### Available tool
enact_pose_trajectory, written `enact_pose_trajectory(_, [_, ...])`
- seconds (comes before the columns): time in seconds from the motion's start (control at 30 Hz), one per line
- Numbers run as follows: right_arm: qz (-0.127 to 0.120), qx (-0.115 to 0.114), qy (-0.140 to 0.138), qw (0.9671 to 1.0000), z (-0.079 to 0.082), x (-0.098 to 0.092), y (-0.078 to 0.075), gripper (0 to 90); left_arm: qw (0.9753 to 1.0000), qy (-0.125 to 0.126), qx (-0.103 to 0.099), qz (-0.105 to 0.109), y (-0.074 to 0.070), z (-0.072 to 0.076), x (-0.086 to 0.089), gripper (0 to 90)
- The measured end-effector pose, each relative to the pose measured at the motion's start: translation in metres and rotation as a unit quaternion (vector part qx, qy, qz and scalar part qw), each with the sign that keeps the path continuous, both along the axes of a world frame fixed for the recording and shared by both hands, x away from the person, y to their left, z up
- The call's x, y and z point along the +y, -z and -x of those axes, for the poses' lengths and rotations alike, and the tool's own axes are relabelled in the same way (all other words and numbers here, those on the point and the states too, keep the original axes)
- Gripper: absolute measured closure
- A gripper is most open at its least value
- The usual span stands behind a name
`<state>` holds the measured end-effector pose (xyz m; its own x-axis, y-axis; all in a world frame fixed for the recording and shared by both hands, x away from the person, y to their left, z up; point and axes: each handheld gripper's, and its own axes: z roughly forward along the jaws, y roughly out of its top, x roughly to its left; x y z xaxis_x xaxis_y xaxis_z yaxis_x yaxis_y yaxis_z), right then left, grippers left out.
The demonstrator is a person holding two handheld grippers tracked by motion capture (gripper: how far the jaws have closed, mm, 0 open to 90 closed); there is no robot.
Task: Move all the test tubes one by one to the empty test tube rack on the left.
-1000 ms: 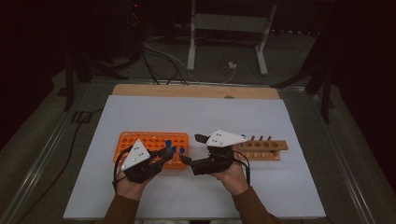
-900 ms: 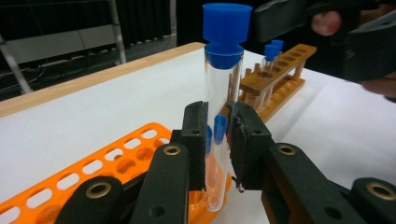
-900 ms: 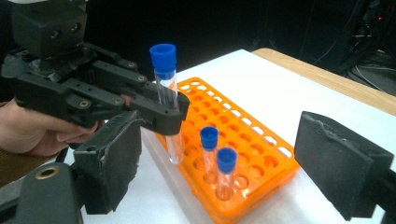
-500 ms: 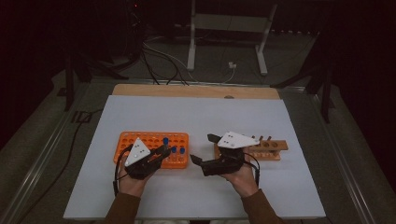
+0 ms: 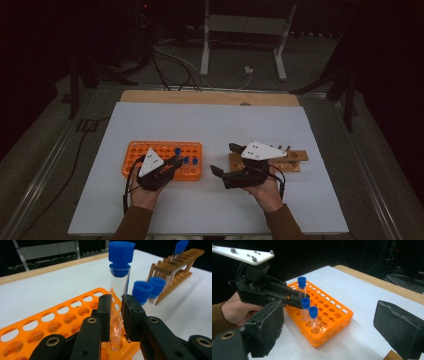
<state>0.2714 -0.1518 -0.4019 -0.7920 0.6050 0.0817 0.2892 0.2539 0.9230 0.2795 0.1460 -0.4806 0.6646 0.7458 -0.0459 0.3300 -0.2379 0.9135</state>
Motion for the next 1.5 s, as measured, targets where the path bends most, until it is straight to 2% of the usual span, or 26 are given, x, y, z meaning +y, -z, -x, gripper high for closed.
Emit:
enact_pose_trajectory(0.3, [-0.002,0.000,0.001,1.0000,0.001,-0.005,0.002,9.9,0.9991,0.002,0.020,-0.038,0.010,-0.002,-0.006,78.0])
enact_pose_trajectory(0.53, [-0.004,-0.001,0.005,1.0000,0.001,-0.010,0.002,10.0,0.9988,-0.003,0.026,-0.042,0.012,-0.001,-0.008,78.3])
enact_pose_trajectory(0.73, [-0.006,-0.002,0.007,1.0000,0.002,-0.015,0.001,10.1,0.9976,-0.007,0.035,-0.059,0.018,0.001,-0.009,78.4])
enact_pose_trajectory(1.07, [-0.009,-0.002,0.019,0.9998,0.001,-0.025,0.003,10.1,0.9977,-0.007,0.030,-0.060,0.018,0.003,-0.008,77.3])
enact_pose_trajectory(1.1, [-0.009,-0.001,0.021,0.9997,0.001,-0.026,0.003,10.1,0.9977,-0.008,0.030,-0.060,0.018,0.003,-0.008,75.7])
enact_pose_trajectory(1.13, [-0.009,-0.001,0.022,0.9997,0.000,-0.027,0.003,10.1,0.9977,-0.008,0.032,-0.059,0.018,0.003,-0.007,69.0])
enact_pose_trajectory(1.3, [-0.010,0.002,0.030,0.9995,-0.002,-0.031,0.005,10.1,0.9987,-0.006,0.029,-0.042,0.012,0.004,0.001,49.0])
enact_pose_trajectory(1.37, [-0.007,0.002,0.031,0.9995,-0.003,-0.033,0.005,10.0,0.9988,-0.013,0.022,-0.042,0.010,0.006,0.004,41.5])
enact_pose_trajectory(1.5, [0.001,0.002,0.040,0.9992,-0.006,-0.035,0.007,10.0,0.9991,-0.023,0.025,-0.024,0.005,0.007,0.011,27.9])
